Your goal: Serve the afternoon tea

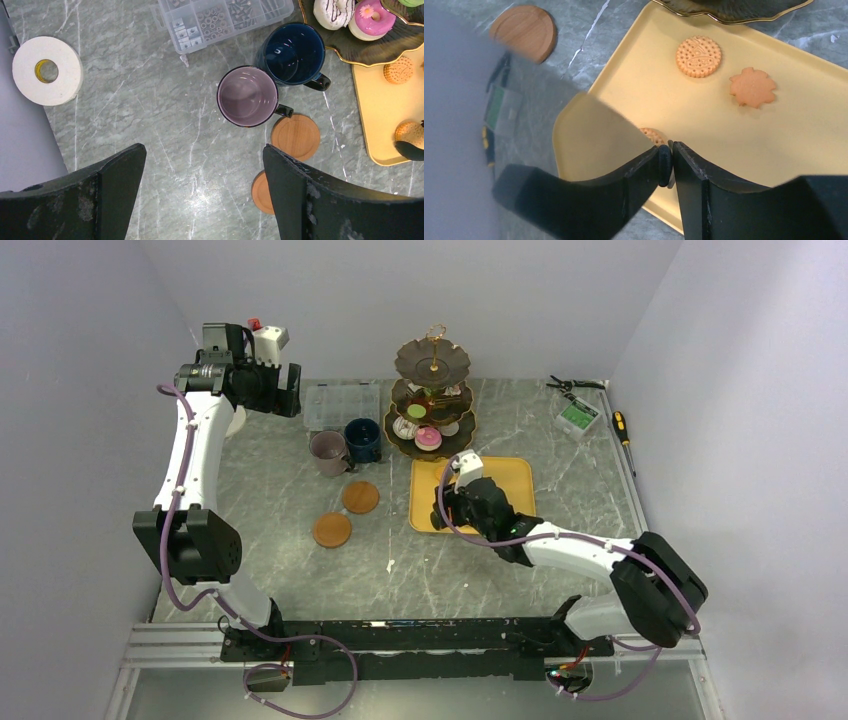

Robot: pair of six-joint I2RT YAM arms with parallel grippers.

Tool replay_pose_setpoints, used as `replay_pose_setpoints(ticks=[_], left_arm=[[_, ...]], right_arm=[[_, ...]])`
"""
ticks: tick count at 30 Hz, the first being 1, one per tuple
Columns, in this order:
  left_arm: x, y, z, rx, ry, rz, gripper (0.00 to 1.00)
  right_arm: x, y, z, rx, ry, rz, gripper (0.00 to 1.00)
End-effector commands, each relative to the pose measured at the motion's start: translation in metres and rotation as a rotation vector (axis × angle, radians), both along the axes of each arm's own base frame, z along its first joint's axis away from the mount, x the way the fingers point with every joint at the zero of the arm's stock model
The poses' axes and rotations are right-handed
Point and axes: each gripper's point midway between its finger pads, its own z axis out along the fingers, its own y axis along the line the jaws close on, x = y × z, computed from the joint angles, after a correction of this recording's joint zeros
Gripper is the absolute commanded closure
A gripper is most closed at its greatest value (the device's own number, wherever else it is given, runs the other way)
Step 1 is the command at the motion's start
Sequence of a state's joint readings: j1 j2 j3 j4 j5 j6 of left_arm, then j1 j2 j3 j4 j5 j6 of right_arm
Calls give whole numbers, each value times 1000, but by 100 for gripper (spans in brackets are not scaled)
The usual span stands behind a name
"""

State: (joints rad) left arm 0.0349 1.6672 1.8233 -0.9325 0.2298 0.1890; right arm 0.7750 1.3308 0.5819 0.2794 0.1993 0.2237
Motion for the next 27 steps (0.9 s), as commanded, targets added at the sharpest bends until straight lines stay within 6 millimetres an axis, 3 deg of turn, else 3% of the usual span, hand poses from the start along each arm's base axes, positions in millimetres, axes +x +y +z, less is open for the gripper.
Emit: replay_pose_setpoints(ticks=[1, 6, 9, 13, 21, 24, 27], left_arm=[[1, -2, 10, -16, -26, -2, 7], [1, -3, 11, -20, -27, -2, 7], [1, -3, 12, -20, -29, -2, 7], [0, -2, 12, -18, -29, -1, 7], [0, -3, 14, -23, -32, -2, 7], [0, -2, 14, -17, -36, -2, 7], [-1, -2, 13, -13, -37, -2, 7]], right_arm=[[1, 4, 9, 37, -38, 12, 39], [1, 3, 20, 47, -70, 9, 56], [9, 4, 45, 54, -124, 4, 59], [27, 9, 109, 83, -246, -8, 60], [76, 26, 276, 248, -529, -4, 60], [94, 38, 317, 270, -606, 13, 60], [117, 47, 339, 268, -651, 12, 60]])
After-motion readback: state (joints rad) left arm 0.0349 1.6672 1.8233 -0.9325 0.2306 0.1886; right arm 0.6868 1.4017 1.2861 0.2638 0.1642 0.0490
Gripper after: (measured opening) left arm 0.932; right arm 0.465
